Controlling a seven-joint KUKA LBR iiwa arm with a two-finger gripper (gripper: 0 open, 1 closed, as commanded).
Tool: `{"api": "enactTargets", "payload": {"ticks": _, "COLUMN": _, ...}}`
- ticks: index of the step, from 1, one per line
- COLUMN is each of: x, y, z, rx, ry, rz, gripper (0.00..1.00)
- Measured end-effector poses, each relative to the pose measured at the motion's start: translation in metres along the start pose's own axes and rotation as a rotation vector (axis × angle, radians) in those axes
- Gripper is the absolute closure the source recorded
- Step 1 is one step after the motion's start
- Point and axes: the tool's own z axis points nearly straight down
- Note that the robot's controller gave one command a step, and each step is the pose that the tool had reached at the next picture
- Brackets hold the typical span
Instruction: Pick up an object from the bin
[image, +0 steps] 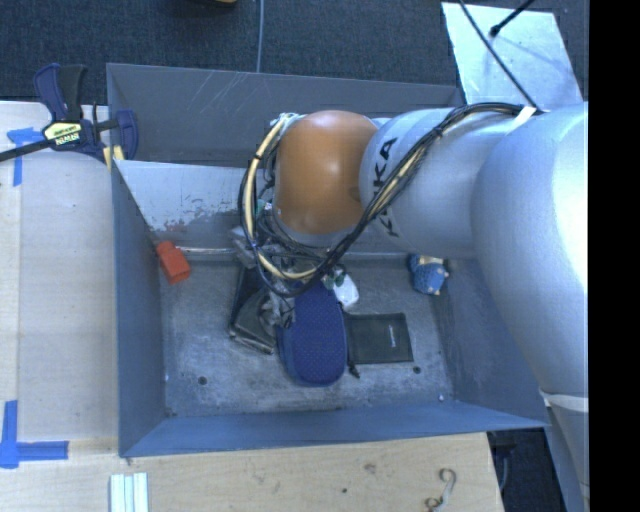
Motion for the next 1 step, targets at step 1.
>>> {"api": "enactTargets", "payload": {"ticks": 1, "x": -0.0080, "y": 0.0127, "z": -0.0247, "rx": -0.008, "ry": 0.016, "rz": -0.382, "gripper": 0.00}}
